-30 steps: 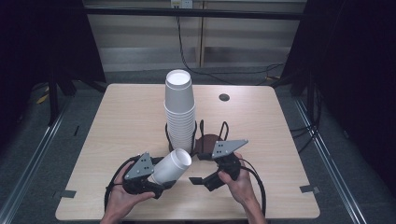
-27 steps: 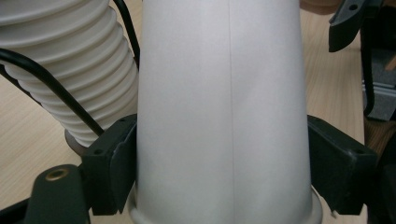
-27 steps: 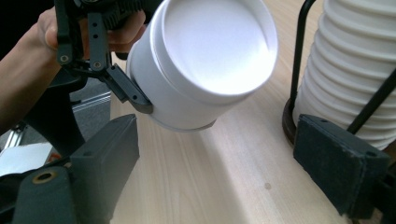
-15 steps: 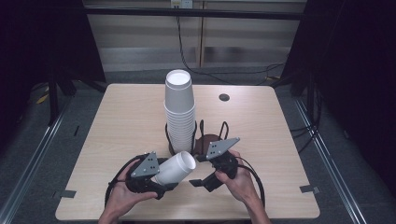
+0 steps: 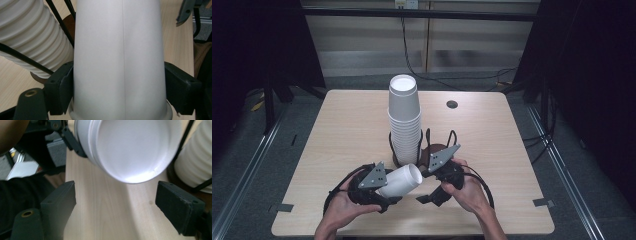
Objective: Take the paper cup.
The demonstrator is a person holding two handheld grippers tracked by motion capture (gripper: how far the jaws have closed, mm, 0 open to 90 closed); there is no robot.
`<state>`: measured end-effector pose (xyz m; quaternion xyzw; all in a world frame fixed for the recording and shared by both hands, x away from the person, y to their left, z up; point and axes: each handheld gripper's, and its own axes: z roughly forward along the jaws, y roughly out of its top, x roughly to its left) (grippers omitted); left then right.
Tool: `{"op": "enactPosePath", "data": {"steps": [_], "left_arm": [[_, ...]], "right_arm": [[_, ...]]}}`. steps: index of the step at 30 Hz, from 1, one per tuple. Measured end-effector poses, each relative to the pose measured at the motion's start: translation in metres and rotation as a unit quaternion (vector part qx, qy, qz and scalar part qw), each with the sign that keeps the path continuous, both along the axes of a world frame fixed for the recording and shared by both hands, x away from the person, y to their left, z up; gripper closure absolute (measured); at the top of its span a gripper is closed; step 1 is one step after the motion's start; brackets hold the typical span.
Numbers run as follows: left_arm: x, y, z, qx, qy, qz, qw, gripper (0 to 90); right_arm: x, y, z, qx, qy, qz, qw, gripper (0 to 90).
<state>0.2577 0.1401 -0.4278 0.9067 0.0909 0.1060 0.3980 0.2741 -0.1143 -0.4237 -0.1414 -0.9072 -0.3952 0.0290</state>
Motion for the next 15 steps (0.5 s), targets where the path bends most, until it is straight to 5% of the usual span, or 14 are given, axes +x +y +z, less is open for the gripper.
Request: {"op": "enactPosePath", "data": {"steps": [7,15], "left_arm": [[0.001,-0.006,-0.001,0.032,0.000,-0.014,0.9994,19.5],[0.002,-0.011,-0.004,0.064,0.006,-0.022,0.9977,19.5]], "right_arm": [[0.005,0.000,0.000,-0.032,-0.013,-0.008,0.9994,16.8],[0.007,0.002,0.000,-0.045,0.000,-0.002,0.9990,16.5]]}}
